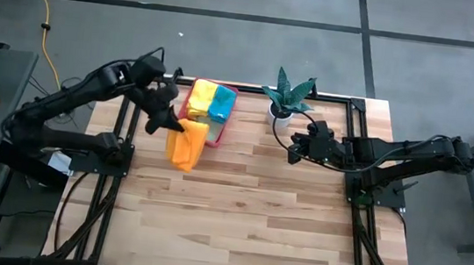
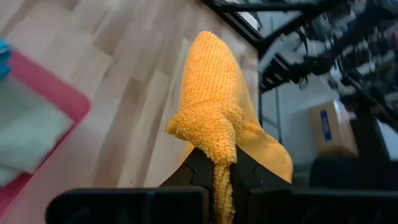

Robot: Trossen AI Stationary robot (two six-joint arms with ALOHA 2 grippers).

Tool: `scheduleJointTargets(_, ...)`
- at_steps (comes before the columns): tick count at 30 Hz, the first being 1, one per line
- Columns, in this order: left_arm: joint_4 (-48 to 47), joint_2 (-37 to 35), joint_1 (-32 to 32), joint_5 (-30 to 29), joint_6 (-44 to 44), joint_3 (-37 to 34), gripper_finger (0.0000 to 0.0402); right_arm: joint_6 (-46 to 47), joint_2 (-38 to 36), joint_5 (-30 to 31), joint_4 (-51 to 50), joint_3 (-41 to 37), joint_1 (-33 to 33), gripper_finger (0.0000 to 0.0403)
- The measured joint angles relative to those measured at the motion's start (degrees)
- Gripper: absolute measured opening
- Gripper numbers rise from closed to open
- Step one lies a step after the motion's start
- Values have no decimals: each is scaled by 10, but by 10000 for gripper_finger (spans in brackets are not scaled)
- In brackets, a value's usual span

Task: Fold microfiber towels
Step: Put the folded orange microfiber cloth into the red bin

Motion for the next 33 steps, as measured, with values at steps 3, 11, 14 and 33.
scheduleJointTargets(3, 54, -15, 19, 0, -33, -58, 0, 0, 0, 0, 0, 0, 0, 0)
scheduleJointTargets(11, 192, 28, 83, 22, -72, -166, 0, 2, 0, 0, 0, 0, 0, 0)
scheduleJointTargets(14, 206, 60, 104, 24, -66, -179, 0, 2, 0, -1, 0, 0, 0, 0)
scheduleJointTargets(33, 333, 161, 176, -38, -19, -179, 0, 21, 0, -2, 0, 0, 0, 0)
